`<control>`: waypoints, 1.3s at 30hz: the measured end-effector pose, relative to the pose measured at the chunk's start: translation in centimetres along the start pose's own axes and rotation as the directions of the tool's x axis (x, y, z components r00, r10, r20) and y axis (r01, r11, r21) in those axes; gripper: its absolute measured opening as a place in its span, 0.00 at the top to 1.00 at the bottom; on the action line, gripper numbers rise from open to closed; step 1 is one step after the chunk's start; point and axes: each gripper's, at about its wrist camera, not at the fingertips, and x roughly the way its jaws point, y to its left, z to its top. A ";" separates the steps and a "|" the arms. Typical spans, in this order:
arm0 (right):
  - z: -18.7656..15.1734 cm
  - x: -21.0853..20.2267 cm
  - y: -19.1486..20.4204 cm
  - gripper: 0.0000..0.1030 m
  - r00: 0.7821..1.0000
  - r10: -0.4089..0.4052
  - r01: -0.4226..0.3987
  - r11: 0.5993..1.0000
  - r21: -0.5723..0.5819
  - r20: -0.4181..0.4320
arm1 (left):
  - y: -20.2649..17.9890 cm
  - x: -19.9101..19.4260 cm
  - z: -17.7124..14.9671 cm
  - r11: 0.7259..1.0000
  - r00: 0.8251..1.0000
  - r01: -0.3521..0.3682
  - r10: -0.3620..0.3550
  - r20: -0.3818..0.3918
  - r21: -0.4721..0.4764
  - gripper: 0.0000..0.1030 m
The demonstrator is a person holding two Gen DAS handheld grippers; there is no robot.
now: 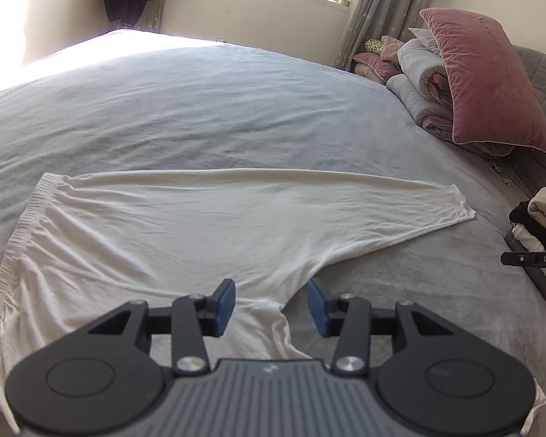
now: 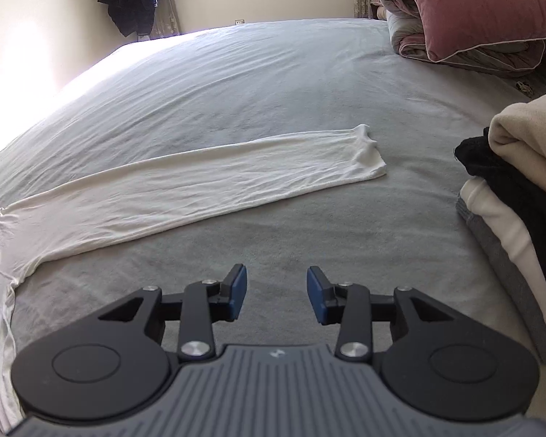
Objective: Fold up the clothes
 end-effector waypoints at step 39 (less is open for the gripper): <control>-9.8 -9.5 2.6 0.97 0.999 -0.039 0.040 0.999 0.017 -0.033 | -3.8 2.6 -2.8 0.972 0.964 0.138 -0.176 -0.198 -0.191 1.00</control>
